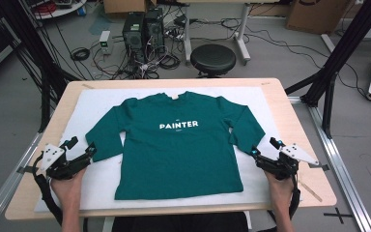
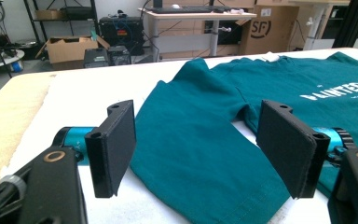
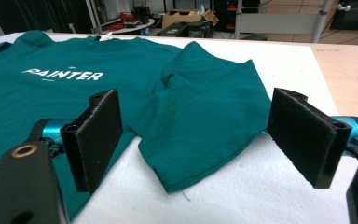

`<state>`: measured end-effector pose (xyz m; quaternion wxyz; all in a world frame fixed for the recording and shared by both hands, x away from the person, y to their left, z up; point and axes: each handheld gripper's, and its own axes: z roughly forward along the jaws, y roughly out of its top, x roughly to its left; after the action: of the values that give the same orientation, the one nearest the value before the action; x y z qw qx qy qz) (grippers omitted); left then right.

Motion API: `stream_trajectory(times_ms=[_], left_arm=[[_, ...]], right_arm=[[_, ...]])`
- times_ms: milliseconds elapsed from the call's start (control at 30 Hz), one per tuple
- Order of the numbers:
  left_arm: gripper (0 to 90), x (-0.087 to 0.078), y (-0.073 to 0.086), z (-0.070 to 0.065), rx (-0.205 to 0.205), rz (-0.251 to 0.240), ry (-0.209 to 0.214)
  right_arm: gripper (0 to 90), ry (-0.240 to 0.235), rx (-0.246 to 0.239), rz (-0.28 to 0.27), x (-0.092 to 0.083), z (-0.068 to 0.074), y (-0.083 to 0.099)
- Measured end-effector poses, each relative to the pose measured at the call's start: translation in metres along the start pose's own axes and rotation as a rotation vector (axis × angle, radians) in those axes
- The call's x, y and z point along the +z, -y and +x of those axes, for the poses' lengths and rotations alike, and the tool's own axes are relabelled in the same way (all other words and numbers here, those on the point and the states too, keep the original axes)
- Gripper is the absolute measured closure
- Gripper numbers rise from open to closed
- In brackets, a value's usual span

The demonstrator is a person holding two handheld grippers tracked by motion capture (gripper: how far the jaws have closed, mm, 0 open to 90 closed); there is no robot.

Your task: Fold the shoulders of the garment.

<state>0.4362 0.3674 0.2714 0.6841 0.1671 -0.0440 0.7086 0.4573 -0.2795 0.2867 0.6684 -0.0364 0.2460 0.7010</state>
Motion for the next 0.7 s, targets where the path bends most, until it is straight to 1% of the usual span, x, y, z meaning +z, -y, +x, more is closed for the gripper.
stream_trajectory(times_ms=[167,200,267,300,367,433,500,567,600,633,667,700], left_arm=[[28.5,0.0018,-0.0006,-0.0018,0.016,0.017,-0.010],[28.5,0.0030,-0.0011,-0.0027,0.020,0.031,-0.023],[28.5,0.0036,-0.0015,-0.0029,0.022,0.040,-0.027],[29.0,0.0043,-0.0017,-0.0033,0.023,0.046,-0.029],[32.7,0.0050,-0.0019,-0.0043,0.034,0.053,-0.029],[32.8,0.0057,-0.0021,-0.0053,0.042,0.057,-0.035],[32.8,0.0056,-0.0023,-0.0047,0.038,0.057,-0.033],[33.6,0.0051,-0.0025,-0.0032,0.023,0.052,-0.023],[33.6,0.0047,-0.0026,-0.0028,0.021,0.047,-0.010],[35.0,0.0046,-0.0029,-0.0032,0.014,0.041,0.002],[39.7,0.0044,-0.0032,-0.0039,0.012,0.036,0.017],[39.7,0.0042,-0.0038,-0.0045,0.019,0.029,0.029]], right_arm=[[18.4,0.002,0.001,0.007,0.0007,0.0002,-0.0004],[18.4,0.006,-0.002,0.006,0.0006,0.0006,-0.0003],[18.4,0.007,-0.002,0.005,0.0005,0.0006,-0.0002],[18.4,0.007,0.000,0.005,0.0005,0.0006,-0.0003],[18.4,0.005,-0.001,0.006,0.0006,0.0006,-0.0003],[18.4,0.003,-0.001,0.008,0.0006,0.0008,-0.0003],[18.4,0.002,-0.001,0.011,0.0008,0.0008,-0.0004],[18.4,0.003,0.000,0.015,0.0014,0.0004,-0.0007],[18.4,0.003,0.000,0.015,0.0014,0.0004,-0.0007],[18.4,0.004,-0.001,0.014,0.0014,0.0004,-0.0007],[18.4,0.004,-0.003,0.016,0.0016,0.0006,-0.0008],[18.4,0.004,-0.003,0.016,0.0016,0.0006,-0.0008]])
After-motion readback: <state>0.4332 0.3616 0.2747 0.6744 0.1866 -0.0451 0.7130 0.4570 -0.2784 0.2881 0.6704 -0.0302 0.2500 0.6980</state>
